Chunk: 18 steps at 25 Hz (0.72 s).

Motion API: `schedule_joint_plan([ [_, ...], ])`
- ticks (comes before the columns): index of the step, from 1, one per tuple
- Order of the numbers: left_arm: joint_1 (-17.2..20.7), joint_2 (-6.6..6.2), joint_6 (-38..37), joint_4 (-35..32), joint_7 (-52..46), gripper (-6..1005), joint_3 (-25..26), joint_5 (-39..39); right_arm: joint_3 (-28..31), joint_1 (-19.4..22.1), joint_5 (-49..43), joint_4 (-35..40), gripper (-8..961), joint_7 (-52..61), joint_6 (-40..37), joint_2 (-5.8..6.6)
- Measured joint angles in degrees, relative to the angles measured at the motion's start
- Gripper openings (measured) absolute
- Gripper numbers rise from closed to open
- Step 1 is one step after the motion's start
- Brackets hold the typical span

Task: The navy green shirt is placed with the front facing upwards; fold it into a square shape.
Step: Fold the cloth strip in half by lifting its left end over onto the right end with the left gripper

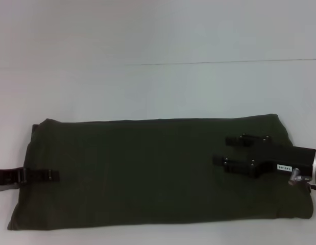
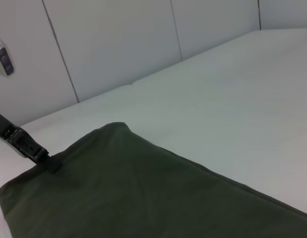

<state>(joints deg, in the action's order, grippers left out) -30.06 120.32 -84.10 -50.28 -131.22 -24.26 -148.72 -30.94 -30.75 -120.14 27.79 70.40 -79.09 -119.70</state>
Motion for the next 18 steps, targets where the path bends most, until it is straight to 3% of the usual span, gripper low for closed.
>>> schedule_joint_plan([
  [15,-1.5,-0.11,-0.4,2.2,0.5,786,-0.1,-0.1,0.0,0.1,0.0,-0.4,765,0.0,0.1,0.00],
  [18,-1.8,-0.13,-0.3,2.2,0.5,673,-0.1,-0.1,0.0,0.1,0.0,-0.4,765,0.0,0.1,0.00],
])
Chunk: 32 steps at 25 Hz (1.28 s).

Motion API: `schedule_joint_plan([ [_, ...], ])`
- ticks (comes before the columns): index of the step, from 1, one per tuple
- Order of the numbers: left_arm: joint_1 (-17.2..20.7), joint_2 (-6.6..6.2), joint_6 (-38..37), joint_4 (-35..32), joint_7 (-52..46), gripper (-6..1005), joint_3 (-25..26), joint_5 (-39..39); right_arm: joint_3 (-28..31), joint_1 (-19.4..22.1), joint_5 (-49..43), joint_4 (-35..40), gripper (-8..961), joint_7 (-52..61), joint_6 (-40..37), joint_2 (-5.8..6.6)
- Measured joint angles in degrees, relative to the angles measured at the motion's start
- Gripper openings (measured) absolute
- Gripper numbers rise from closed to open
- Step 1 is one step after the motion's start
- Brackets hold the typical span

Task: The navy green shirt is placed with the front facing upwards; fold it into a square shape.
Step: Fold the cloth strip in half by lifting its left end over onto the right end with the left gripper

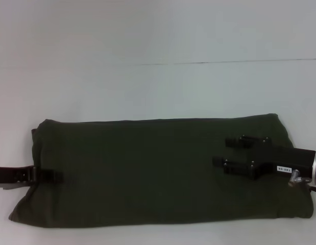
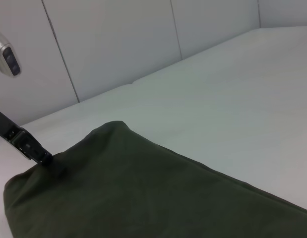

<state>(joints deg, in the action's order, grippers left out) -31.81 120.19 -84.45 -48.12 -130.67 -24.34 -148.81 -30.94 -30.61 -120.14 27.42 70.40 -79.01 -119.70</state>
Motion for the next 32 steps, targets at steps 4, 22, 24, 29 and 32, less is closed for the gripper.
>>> schedule_joint_plan([
  [4,-0.2,-0.02,0.0,-0.1,0.0,517,0.0,0.0,0.0,0.0,0.0,0.0,765,0.0,0.0,0.00],
  [22,0.4,-0.31,1.7,-4.6,-0.6,140,0.8,0.2,0.0,-0.8,0.0,0.0,759,0.0,0.4,-0.06],
  [24,0.7,-0.31,1.7,-5.6,-0.6,142,0.9,0.0,0.0,-1.1,0.1,-0.1,760,0.0,0.6,-0.16],
  [29,1.9,-0.44,1.8,-7.4,-0.7,146,1.7,-0.5,0.1,-2.1,0.1,-1.4,759,-0.4,1.2,-0.27],
  [32,3.1,-0.38,2.1,-9.2,-0.6,148,2.7,-0.6,0.0,-2.7,0.1,-1.9,759,-0.5,1.6,-0.33],
])
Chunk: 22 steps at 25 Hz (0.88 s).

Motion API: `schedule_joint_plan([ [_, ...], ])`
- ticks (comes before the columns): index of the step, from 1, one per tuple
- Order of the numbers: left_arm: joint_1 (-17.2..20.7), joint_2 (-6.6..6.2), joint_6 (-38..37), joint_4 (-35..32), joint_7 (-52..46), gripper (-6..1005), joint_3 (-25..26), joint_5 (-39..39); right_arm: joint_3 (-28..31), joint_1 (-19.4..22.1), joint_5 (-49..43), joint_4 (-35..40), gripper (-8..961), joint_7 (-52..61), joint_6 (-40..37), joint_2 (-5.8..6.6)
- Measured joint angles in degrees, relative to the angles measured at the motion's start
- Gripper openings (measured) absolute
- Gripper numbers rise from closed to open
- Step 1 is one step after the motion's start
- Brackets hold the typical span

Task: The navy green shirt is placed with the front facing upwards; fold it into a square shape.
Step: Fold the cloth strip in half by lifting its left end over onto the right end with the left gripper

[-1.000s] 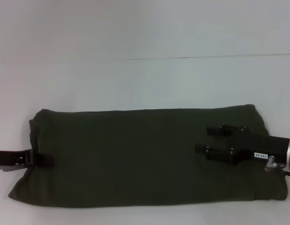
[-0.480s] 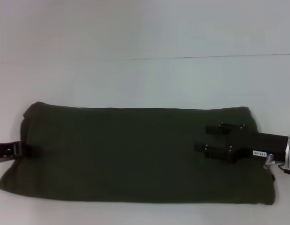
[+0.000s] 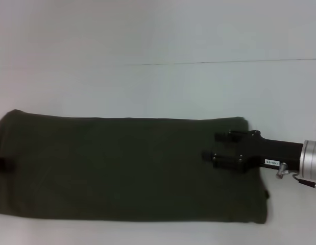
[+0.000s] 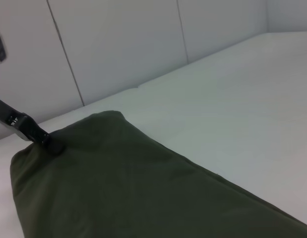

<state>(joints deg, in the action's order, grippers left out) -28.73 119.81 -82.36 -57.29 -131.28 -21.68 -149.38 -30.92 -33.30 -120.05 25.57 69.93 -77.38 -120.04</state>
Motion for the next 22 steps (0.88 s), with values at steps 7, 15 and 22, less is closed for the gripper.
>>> schedule_joint_plan([
  [7,1.3,0.27,-2.1,-4.1,0.7,153,2.6,2.0,-0.7,-2.9,0.0,-2.0,760,-0.7,0.7,-0.11],
  [15,1.8,0.83,-10.4,-6.7,0.7,160,2.9,12.4,-4.0,-7.8,0.0,-7.4,759,-2.9,3.0,-0.37],
  [22,2.0,1.27,-15.0,-6.4,1.8,165,2.4,19.0,-6.0,-12.4,0.0,-14.5,759,-6.6,7.4,-0.76],
])
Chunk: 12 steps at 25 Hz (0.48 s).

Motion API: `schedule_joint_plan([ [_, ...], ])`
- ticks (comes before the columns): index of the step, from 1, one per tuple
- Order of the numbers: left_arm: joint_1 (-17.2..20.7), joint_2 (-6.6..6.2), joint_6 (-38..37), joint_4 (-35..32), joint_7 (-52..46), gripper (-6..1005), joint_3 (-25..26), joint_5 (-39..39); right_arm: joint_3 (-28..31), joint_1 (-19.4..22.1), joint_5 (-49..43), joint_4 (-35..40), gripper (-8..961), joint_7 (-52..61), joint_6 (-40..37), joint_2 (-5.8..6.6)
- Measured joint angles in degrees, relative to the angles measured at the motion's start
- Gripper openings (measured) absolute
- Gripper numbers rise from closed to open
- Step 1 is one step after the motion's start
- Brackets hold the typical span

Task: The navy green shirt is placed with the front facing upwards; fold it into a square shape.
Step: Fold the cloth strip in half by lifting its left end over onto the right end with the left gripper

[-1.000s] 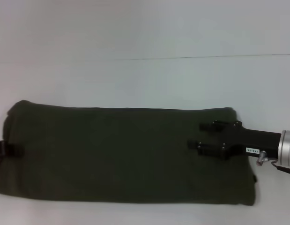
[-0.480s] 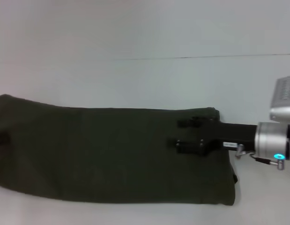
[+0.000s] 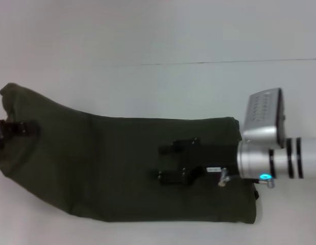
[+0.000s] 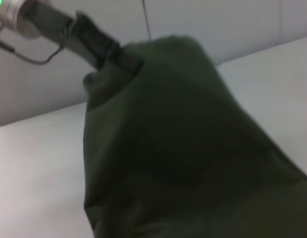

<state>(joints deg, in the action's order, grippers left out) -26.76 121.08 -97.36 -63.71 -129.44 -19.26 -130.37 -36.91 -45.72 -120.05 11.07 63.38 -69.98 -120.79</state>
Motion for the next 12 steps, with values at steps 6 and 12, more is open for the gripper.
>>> schedule_joint_plan([
  [6,0.2,0.98,-3.6,0.5,1.9,170,-0.2,6.6,0.0,-3.3,0.0,-6.0,759,-2.4,5.8,-0.16],
  [12,-0.3,2.08,-5.1,0.6,2.8,175,-1.2,8.4,1.0,-5.0,0.0,-9.3,759,-3.8,9.2,-0.32],
])
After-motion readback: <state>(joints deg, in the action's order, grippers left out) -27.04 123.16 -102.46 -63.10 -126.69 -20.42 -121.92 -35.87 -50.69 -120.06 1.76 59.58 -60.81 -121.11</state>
